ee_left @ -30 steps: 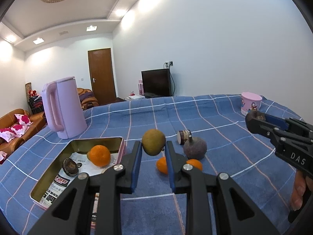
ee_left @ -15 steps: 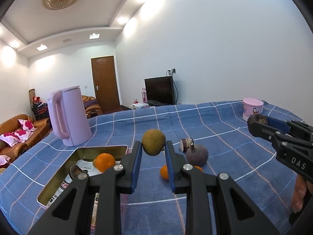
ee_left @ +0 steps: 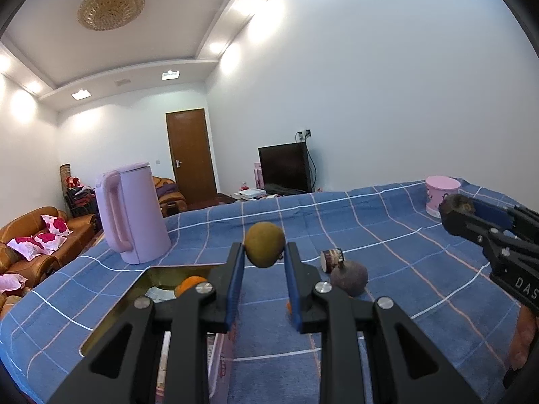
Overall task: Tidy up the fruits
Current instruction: 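Lift and carry the kiwi-like fruit and dark fruit over the tin with both tools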
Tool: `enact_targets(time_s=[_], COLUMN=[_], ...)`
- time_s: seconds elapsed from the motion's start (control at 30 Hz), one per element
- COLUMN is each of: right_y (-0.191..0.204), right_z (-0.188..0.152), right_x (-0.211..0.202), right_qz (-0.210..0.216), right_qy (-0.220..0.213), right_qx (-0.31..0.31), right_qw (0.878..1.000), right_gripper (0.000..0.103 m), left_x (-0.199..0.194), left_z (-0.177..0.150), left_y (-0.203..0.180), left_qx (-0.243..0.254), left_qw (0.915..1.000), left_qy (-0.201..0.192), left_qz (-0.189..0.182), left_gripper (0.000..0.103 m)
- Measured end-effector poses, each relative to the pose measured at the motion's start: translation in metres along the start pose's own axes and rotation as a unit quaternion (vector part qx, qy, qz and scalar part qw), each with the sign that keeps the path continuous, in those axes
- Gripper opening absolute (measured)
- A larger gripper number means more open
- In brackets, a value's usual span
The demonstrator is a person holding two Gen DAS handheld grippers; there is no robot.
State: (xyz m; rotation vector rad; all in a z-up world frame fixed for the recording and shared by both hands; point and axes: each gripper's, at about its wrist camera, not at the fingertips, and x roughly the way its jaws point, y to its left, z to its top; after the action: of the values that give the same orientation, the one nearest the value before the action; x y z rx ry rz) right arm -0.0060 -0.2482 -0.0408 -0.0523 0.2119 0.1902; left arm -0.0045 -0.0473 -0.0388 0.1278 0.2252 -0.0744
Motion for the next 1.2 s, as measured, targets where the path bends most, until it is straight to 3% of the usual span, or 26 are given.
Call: enact_targets(time_s=[0.43,1.2], right_y=[0.015,0.077], right_z=[0.009,0.023], right_x=[0.002,0.043], right_qz=[0.015,0.085], right_qy=[0.001,0.023], right_qx=[-0.011,-0.034], right_qw=[1.000,0.996], right_gripper=[0.039,0.039], left_x=[0.000,0.029], left_z=[0.003,-0.008], left_y=[0.020,0.090], left_qx=[-0.015,-0.061], left_qw=[0.9997,0.9935], left_qy=[0.000,0.052], left_qz=[0.020,0.081], left_gripper=[0.026,0.026])
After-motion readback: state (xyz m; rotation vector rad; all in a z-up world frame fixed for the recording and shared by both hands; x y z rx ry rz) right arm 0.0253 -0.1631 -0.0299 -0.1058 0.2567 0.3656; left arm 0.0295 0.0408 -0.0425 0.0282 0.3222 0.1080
